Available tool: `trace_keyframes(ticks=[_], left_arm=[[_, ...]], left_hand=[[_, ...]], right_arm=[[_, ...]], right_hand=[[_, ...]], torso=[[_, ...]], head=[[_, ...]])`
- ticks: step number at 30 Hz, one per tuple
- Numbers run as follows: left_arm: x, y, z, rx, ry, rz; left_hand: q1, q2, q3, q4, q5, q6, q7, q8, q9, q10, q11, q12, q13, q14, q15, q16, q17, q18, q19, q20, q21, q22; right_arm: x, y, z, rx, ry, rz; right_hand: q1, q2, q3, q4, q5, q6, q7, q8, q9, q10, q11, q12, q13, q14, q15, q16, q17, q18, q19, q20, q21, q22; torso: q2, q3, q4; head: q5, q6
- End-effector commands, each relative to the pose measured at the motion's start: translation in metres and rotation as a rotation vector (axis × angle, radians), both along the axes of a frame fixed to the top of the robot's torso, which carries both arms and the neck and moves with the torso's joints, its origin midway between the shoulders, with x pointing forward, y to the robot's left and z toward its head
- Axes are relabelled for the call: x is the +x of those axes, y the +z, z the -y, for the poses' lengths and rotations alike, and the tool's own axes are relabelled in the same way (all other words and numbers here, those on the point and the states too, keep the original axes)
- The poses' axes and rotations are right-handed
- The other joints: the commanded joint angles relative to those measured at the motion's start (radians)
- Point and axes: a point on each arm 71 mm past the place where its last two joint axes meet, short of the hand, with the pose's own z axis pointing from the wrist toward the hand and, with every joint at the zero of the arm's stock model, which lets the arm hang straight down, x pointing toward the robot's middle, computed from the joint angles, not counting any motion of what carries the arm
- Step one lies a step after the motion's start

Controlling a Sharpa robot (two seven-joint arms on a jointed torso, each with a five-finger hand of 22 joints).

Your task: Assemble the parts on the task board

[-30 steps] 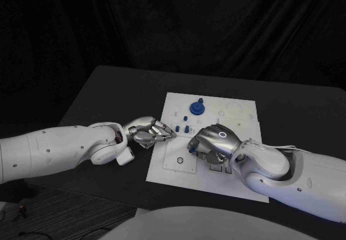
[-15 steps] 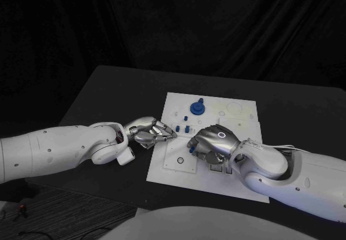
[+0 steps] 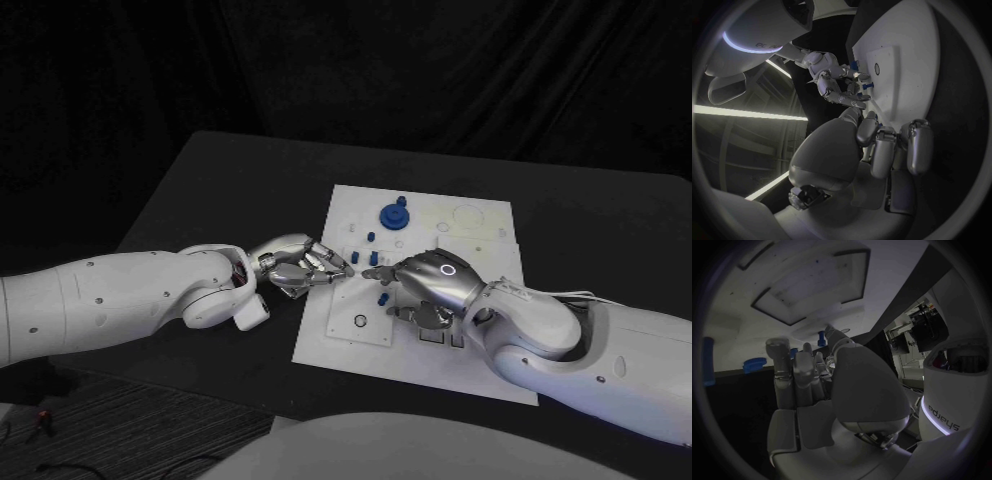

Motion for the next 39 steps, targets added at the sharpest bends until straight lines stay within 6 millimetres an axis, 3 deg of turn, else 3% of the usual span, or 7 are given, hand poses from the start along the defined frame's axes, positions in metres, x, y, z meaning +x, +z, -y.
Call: trace_keyframes(ticks=[1,7,9,16,24,27,39], left_arm=[[-0.001,0.0,0.001,-0.009,-0.011,-0.006],[-0.001,0.0,0.0,-0.009,-0.009,-0.004],[-0.001,0.0,0.0,-0.009,-0.008,-0.004],[-0.001,0.0,-0.001,-0.009,-0.007,-0.004],[-0.001,0.0,-0.002,-0.008,-0.006,-0.004],[-0.001,0.0,-0.002,-0.008,-0.006,-0.004],[-0.001,0.0,-0.001,-0.009,-0.008,-0.005]], left_hand=[[-0.002,-0.009,0.007,0.0,0.005,0.009,0.002,0.005,0.002,0.241,-0.071,0.248,0.458,0.105,-0.004,0.003,0.263,0.017,-0.008,0.002,-0.005,0.165],[-0.002,-0.01,0.007,0.0,0.005,0.01,0.002,0.005,0.002,0.241,-0.071,0.248,0.458,0.105,-0.004,0.003,0.263,0.017,-0.008,0.002,-0.004,0.166],[-0.002,-0.01,0.007,0.0,0.005,0.01,0.002,0.005,0.002,0.241,-0.071,0.248,0.458,0.105,-0.004,0.003,0.263,0.017,-0.008,0.002,-0.004,0.166],[-0.002,-0.01,0.007,0.0,0.005,0.01,0.002,0.005,0.002,0.241,-0.071,0.248,0.458,0.105,-0.004,0.003,0.263,0.017,-0.008,0.002,-0.004,0.166],[-0.002,-0.01,0.007,0.0,0.005,0.01,0.002,0.005,0.002,0.241,-0.071,0.248,0.458,0.105,-0.004,0.003,0.263,0.017,-0.008,0.002,-0.004,0.166],[-0.003,-0.01,0.008,0.0,0.005,0.011,0.002,0.006,0.002,0.241,-0.071,0.248,0.458,0.105,-0.004,0.003,0.263,0.017,-0.008,0.002,-0.004,0.166],[-0.003,-0.011,0.008,0.0,0.005,0.011,0.002,0.006,0.002,0.241,-0.071,0.248,0.458,0.105,-0.004,0.003,0.263,0.017,-0.008,0.002,-0.004,0.166]], right_arm=[[-0.002,0.007,0.003,0.061,-0.012,0.036],[0.001,0.02,0.013,0.106,-0.03,0.076],[0.002,0.022,0.017,0.106,-0.038,0.083],[0.005,0.02,0.021,0.076,-0.05,0.074],[0.007,0.01,0.02,0.025,-0.059,0.043],[0.007,0.008,0.02,0.009,-0.062,0.032],[0.003,0.0,0.013,-0.011,-0.047,0.008]], right_hand=[[-0.001,0.012,-0.009,0.002,-0.006,0.003,0.001,-0.002,0.001,-0.018,0.001,0.01,0.004,-0.008,-0.001,-0.003,-0.001,0.008,-0.006,0.001,-0.006,0.084],[0.009,0.023,-0.022,0.007,0.005,0.054,0.019,0.007,0.006,-0.023,-0.002,0.051,0.019,0.001,-0.003,0.01,0.013,0.005,0.007,-0.001,0.016,0.09],[0.012,0.032,-0.024,0.007,0.014,0.132,0.042,0.021,0.014,-0.002,-0.007,0.084,0.029,0.009,-0.004,0.018,0.021,0.002,0.017,-0.002,0.034,0.094],[0.001,0.043,-0.031,0.022,0.01,0.236,0.102,0.046,0.023,0.038,-0.009,0.13,0.035,0.02,0.007,0.025,0.028,-0.003,0.033,0.004,0.058,0.099],[-0.036,0.043,-0.049,0.053,-0.006,0.327,0.092,0.058,0.03,0.143,-0.028,0.26,0.105,0.016,0.002,0.022,0.021,0.002,0.027,0.004,0.039,0.095],[-0.036,0.047,-0.054,0.053,-0.006,0.345,0.088,0.045,0.031,0.103,-0.037,0.356,0.187,0.018,-0.004,0.023,0.022,0.002,0.029,-0.003,0.035,0.095],[-0.014,0.059,-0.04,0.046,0.009,0.404,0.065,0.055,0.048,0.059,-0.052,0.427,0.253,0.018,-0.018,0.02,0.018,0.002,0.031,-0.013,0.029,0.094]], torso=[[0.0,-0.0001,-0.0002],[0.0,0.0003,-0.0001],[-0.001,0.0003,0.0],[-0.001,-0.0002,-0.0006],[-0.002,-0.0008,0.0011],[0.0,-0.0002,-0.0005],[0.001,-0.0002,0.0008]], head=[[-0.001,0.0],[-0.001,0.0],[-0.002,0.0],[0.0,0.0],[-0.001,0.0],[0.001,0.0],[-0.001,0.0]])
